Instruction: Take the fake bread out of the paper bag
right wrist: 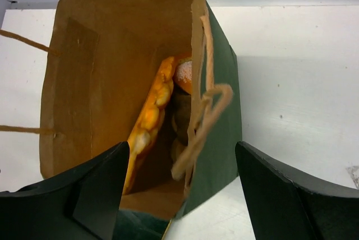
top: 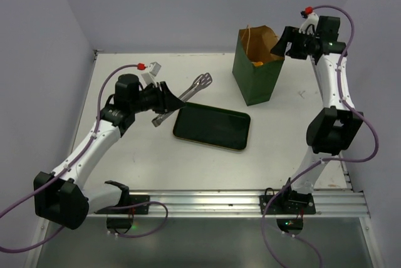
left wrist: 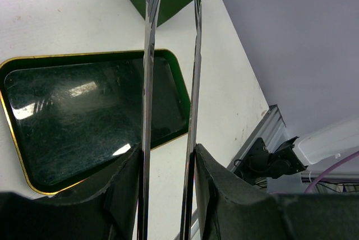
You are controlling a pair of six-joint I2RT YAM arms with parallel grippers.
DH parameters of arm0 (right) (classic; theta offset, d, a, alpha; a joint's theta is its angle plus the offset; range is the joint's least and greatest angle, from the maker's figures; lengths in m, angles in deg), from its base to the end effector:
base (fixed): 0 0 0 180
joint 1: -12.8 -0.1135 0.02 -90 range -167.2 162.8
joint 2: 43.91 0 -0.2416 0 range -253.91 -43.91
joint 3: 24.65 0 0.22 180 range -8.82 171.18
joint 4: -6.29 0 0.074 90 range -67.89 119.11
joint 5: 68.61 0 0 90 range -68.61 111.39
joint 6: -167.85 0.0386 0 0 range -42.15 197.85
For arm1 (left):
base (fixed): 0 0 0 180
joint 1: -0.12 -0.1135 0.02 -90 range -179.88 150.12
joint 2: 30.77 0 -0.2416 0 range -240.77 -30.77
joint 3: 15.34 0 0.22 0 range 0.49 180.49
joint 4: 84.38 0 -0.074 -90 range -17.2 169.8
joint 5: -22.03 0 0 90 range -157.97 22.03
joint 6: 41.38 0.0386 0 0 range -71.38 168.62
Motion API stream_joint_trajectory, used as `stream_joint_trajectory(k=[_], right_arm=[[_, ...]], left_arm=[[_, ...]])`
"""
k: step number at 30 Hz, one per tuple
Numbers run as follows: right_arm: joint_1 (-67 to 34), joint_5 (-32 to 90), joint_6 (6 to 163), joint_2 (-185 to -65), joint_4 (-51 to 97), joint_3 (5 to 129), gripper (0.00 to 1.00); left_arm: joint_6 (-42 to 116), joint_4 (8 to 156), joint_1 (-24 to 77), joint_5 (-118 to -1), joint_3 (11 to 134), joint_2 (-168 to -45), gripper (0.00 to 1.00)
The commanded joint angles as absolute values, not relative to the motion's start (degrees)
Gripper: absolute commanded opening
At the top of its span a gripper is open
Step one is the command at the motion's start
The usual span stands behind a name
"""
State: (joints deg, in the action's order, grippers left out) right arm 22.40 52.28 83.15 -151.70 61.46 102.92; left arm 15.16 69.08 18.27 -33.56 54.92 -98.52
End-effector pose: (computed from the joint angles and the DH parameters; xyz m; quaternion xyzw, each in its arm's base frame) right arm 0.3860 -0.0452 0.3560 -0.0101 0.8651 0.2199 0.4507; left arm 0.2260 -0.0970 0.3036 0.0529 0.8156 -0.4498 0.3602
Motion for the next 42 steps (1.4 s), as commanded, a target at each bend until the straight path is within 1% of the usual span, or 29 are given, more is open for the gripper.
stream_joint_trajectory(k=[1,2,5,6,8,9,11,12,15,18,20,23,24,25,26,27,28,29,30,32,35,36,38,42], right_arm=[[19.7,49.4,82.2,-154.0,58.5,108.4,0.79],[18.7,48.1,82.0,-154.9,59.1,109.4,0.78],[17.1,43.7,80.6,-158.3,60.6,112.4,0.69],[16.9,42.9,80.2,-159.2,61.1,112.7,0.62],[16.9,42.0,80.0,-159.6,61.3,112.9,0.52],[16.8,41.3,79.6,-159.9,61.5,113.1,0.42],[16.8,40.7,79.2,-160.3,61.5,113.9,0.31],[16.9,40.4,78.7,-160.4,61.4,114.2,0.20],[16.9,39.7,78.3,-160.5,60.7,116.4,0.01],[16.9,37.6,75.4,-161.2,61.1,122.8,0.00],[16.8,36.2,73.6,-161.1,60.9,124.6,0.00],[15.8,33.8,69.3,-159.4,60.5,121.1,0.00],[15.5,33.1,69.0,-158.4,60.0,117.4,0.00],[15.3,32.6,69.1,-156.9,56.4,114.5,0.00],[15.1,31.8,68.8,-153.1,54.1,111.2,0.00],[14.6,30.2,68.1,-151.4,52.0,105.4,0.00],[13.6,26.5,67.2,-149.9,48.0,103.0,0.00],[13.2,24.7,64.7,-147.4,45.9,100.5,0.00],[13.2,23.1,63.3,-146.2,43.8,95.6,0.00],[10.3,21.0,59.0,-143.3,38.8,90.9,0.00],[8.1,21.1,53.2,-139.6,35.5,82.2,0.00],[7.0,22.5,51.8,-138.4,33.1,77.3,0.00],[6.3,24.6,50.2,-136.1,31.6,71.5,0.00],[6.2,26.5,51.3,-133.6,32.0,68.3,0.00]], left_arm=[[13.7,72.1,18.5,-30.8,54.1,-97.0,0.44],[13.6,72.4,18.5,-30.6,54.1,-97.0,0.43],[13.5,72.9,18.5,-29.8,54.6,-96.6,0.44],[13.4,72.9,18.5,-29.7,54.8,-96.5,0.44],[13.5,72.6,18.5,-29.4,55.1,-96.3,0.44],[13.5,72.5,18.4,-29.3,55.1,-96.1,0.43],[13.5,72.4,18.5,-29.2,55.0,-95.8,0.44],[13.4,72.4,18.5,-29.1,54.8,-95.7,0.44],[13.5,72.4,18.5,-28.2,54.8,-95.5,0.44],[13.6,73.3,18.5,-25.7,54.8,-95.5,0.44],[13.5,73.6,18.5,-24.1,55.1,-95.1,0.44],[13.5,73.6,18.5,-22.9,56.0,-94.4,0.44],[13.5,73.6,18.5,-22.7,56.3,-94.2,0.44],[13.5,73.6,18.6,-22.4,56.5,-94.1,0.44],[13.2,73.6,18.5,-22.2,56.6,-94.0,0.44],[13.2,73.6,18.6,-22.1,56.6,-93.9,0.44],[13.0,73.6,18.6,-21.9,56.6,-93.8,0.44],[12.8,73.6,18.5,-21.9,56.6,-93.8,0.44],[12.8,73.6,18.6,-21.9,56.6,-93.7,0.44],[12.2,73.7,18.6,-21.9,56.3,-93.5,0.44],[10.9,74.8,18.7,-21.2,55.9,-93.8,0.44],[10.5,75.0,18.7,-21.0,55.9,-94.3,0.44],[9.6,75.7,19.0,-20.7,56.2,-95.0,0.44],[8.9,76.2,20.8,-21.7,57.5,-97.4,0.44]])
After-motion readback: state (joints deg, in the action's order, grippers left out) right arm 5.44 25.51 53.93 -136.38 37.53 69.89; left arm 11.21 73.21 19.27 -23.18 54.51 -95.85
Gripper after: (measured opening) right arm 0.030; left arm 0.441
